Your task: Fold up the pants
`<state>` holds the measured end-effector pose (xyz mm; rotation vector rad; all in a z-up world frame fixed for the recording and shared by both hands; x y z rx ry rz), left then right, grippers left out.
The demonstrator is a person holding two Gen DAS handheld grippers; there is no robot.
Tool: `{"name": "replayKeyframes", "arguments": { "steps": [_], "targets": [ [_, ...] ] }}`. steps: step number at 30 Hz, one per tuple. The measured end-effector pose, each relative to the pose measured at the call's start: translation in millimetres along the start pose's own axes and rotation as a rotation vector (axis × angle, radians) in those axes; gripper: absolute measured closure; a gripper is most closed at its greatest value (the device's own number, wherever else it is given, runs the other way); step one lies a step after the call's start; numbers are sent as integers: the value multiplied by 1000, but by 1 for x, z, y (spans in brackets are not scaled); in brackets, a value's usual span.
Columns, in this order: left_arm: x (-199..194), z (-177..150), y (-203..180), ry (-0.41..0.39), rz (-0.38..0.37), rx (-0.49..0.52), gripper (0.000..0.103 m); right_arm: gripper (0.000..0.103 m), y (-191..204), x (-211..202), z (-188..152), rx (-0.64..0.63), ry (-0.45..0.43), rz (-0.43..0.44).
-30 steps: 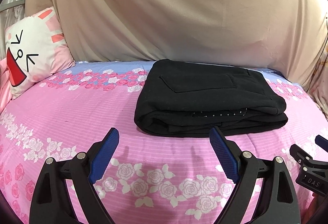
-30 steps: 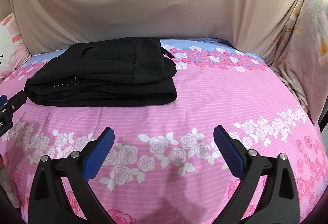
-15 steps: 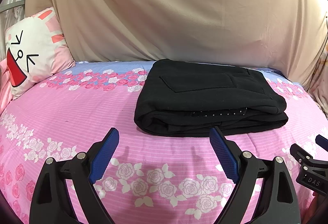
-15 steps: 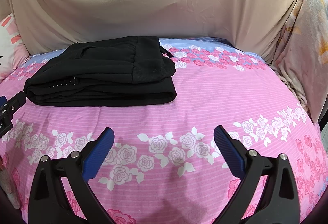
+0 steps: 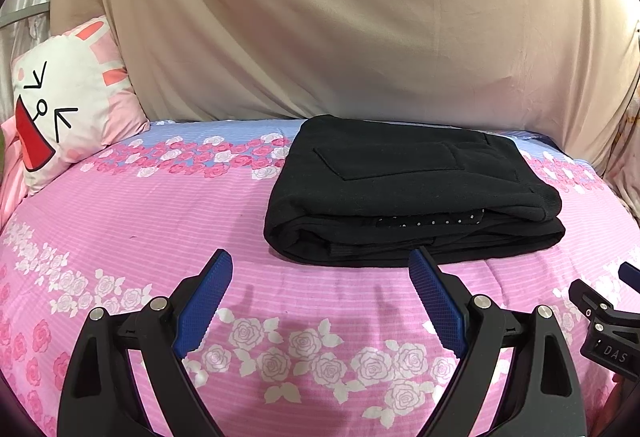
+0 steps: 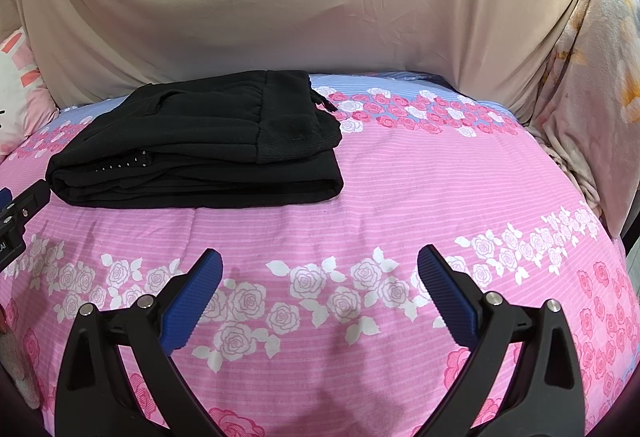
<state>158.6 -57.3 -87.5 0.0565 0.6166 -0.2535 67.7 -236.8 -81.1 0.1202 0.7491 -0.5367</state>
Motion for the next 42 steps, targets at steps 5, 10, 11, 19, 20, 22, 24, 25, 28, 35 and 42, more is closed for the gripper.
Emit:
{"name": "replayKeyframes", "arguments": {
  "steps": [5, 10, 11, 19, 20, 22, 24, 25, 28, 35, 42],
  "targets": [
    [0, 1, 0, -2, 0, 0, 16, 7, 0, 0, 0, 0, 0, 0],
    [0, 1, 0, -2, 0, 2, 16, 7, 0, 0, 0, 0, 1, 0],
    [0, 1, 0, -2, 1, 1, 16, 7, 0, 0, 0, 1, 0, 0],
    [-3, 1, 0, -8, 11, 1, 16, 7, 0, 0, 0, 0, 0, 2],
    [-3, 1, 0, -9, 13, 1, 16, 7, 0, 0, 0, 0, 0, 2],
    [-3, 1, 0, -11, 17, 3, 16, 7, 0, 0, 0, -1, 0, 2],
    [-4, 1, 0, -10, 22, 3, 16, 7, 0, 0, 0, -1, 0, 2],
    [-4, 1, 1, -8, 24, 1, 16, 7, 0, 0, 0, -1, 0, 2],
    [-4, 1, 0, -12, 15, 0, 16, 7, 0, 0, 0, -1, 0, 3],
    [-3, -1, -4, 1, 27, 25, 11, 7, 0, 0, 0, -1, 1, 3],
    [4, -8, -7, 58, 58, 64, 11, 7, 0, 0, 0, -1, 1, 3]
  ]
}}
Point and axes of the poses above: each gripper's, at about its wrist camera, not at the fingertips, and x roughly the way its jaws point, y to its left, z to its top, the point moved 8 cm from there along x, roughly the way its jaws point, and after that the axes turned 3 degrees about y, right-handed, at the moved point
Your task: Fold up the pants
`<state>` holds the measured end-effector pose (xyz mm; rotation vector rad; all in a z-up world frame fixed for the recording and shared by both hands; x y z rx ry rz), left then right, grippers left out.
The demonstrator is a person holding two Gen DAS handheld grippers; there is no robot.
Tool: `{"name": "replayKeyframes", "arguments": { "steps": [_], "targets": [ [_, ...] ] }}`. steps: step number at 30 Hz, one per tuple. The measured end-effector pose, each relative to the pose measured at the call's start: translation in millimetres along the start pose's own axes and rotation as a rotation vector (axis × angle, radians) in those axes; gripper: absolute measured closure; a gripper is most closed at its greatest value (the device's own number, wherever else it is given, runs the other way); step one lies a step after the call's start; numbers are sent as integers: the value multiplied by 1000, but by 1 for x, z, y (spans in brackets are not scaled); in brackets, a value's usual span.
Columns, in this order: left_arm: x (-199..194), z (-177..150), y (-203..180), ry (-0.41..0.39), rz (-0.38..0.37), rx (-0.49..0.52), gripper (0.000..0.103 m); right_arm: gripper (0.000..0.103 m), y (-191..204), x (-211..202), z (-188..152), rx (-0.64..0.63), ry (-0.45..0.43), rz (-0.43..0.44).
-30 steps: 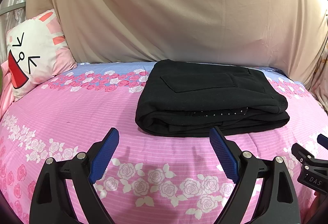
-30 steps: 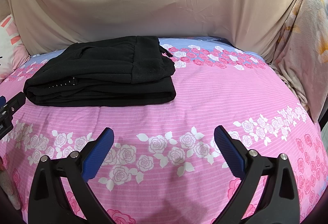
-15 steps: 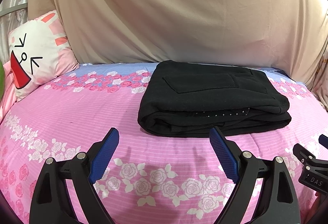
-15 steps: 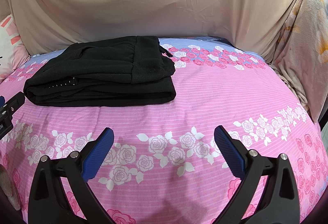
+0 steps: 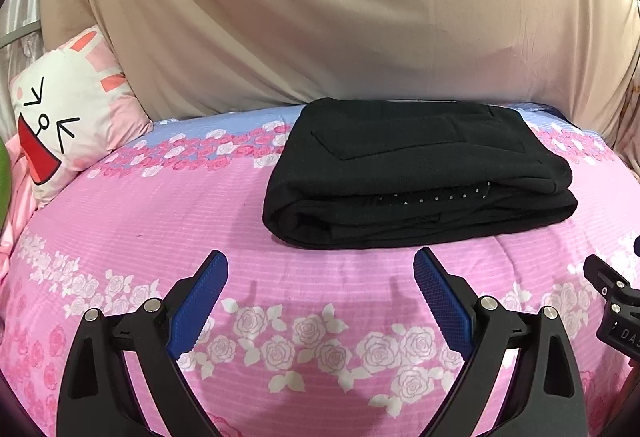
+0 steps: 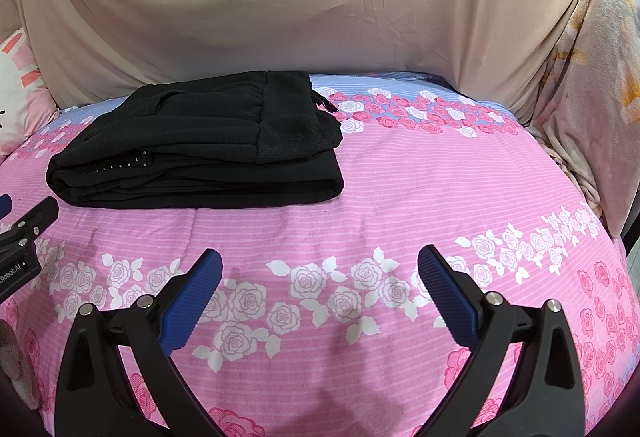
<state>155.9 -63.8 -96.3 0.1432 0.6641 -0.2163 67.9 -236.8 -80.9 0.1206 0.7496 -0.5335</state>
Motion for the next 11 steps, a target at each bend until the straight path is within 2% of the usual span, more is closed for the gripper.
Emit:
{"name": "replayKeyframes", "arguments": {
  "steps": [11],
  "targets": [
    [-2, -1, -3, -8, 0, 8, 11, 7, 0, 0, 0, 1, 1, 0]
  ]
}}
Point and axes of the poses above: each gripper's, at about its wrist camera, not at the fingertips, and x roughly the way its jaws point, y to its left, z to its top, the point moved 8 cm from there along x, roughly the way its jaws point, and after that the axes turned 3 degrees about y, right-handed, at the moved point
